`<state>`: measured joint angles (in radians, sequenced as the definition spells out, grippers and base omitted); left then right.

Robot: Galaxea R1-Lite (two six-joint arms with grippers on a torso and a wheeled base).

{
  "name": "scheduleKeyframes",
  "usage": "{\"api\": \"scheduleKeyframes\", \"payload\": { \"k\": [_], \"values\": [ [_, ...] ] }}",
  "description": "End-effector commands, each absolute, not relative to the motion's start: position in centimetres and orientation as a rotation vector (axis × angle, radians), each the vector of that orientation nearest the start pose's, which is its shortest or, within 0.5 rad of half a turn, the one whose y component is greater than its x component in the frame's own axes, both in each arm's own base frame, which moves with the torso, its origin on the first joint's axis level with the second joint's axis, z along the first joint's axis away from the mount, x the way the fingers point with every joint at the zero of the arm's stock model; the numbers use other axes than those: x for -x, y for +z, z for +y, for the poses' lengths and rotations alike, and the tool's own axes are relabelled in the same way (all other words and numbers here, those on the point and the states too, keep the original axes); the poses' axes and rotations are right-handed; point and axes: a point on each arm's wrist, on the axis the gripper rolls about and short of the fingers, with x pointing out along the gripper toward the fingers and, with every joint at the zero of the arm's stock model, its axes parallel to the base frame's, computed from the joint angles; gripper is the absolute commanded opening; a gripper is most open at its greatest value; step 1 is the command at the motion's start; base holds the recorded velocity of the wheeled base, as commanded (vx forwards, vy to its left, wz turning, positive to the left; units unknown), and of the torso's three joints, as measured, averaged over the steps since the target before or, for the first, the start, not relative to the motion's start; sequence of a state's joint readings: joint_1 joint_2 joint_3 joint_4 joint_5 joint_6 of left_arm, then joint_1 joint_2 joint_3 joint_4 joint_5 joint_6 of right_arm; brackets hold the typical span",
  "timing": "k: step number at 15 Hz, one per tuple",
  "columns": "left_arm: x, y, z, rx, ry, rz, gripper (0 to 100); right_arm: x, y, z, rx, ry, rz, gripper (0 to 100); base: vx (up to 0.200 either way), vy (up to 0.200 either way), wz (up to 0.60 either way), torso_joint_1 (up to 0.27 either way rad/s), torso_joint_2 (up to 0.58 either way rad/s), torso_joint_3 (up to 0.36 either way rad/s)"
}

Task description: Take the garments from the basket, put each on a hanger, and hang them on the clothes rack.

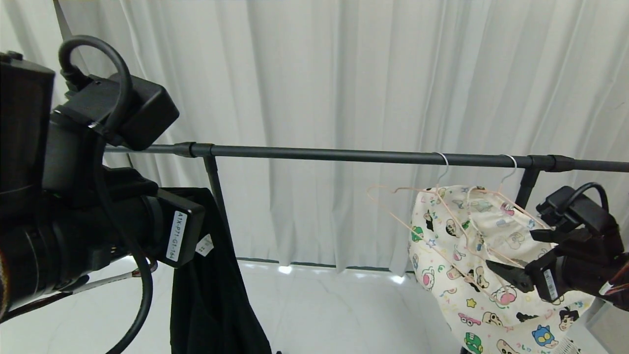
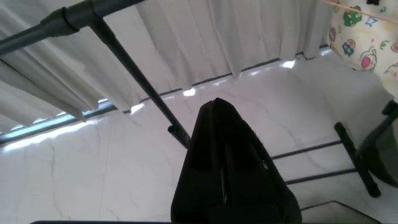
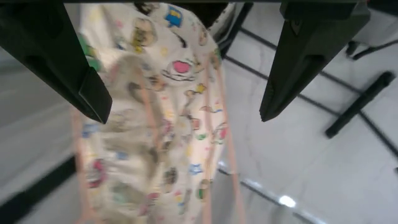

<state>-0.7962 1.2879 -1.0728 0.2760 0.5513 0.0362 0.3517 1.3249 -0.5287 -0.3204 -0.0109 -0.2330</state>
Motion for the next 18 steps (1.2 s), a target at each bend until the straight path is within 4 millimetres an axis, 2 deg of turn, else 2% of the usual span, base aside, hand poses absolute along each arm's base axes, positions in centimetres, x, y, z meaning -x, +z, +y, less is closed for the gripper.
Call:
{"api": "scheduleKeyframes", "payload": {
  "k": [1, 4, 7, 13, 18],
  "values": [
    [-14.1, 27.8, -12.8, -0.344, -0.246, 0.378, 0, -19.3, 14.9, 7.3, 0.325, 0.426, 0.518, 100, 0.000, 0.000, 0.00, 0.000, 0.00, 0.000],
    [-14.0, 27.7, -12.9, -0.347, -0.247, 0.376, 0, -21.5, 13.7, 8.3, 0.318, 0.460, 0.516, 100, 0.133, 0.000, 0.00, 0.002, 0.00, 0.000],
    [-13.9, 27.8, -13.0, -0.348, -0.240, 0.372, 0, -23.9, 13.2, 9.1, 0.303, 0.458, 0.485, 100, 0.000, 0.000, 0.00, 0.000, 0.00, 0.000],
    [-13.3, 27.8, -14.1, -0.347, -0.303, 0.344, 0, -25.2, 11.9, 9.3, 0.136, 0.449, 0.547, 100, 0.000, 0.000, 0.00, 0.000, 0.00, 0.000],
    [-13.4, 27.8, -14.7, -0.342, -0.287, 0.322, 0, -26.4, 10.7, 8.9, 0.103, 0.415, 0.568, 100, 0.000, 0.000, 0.00, 0.000, 0.00, 0.000]
  ]
}}
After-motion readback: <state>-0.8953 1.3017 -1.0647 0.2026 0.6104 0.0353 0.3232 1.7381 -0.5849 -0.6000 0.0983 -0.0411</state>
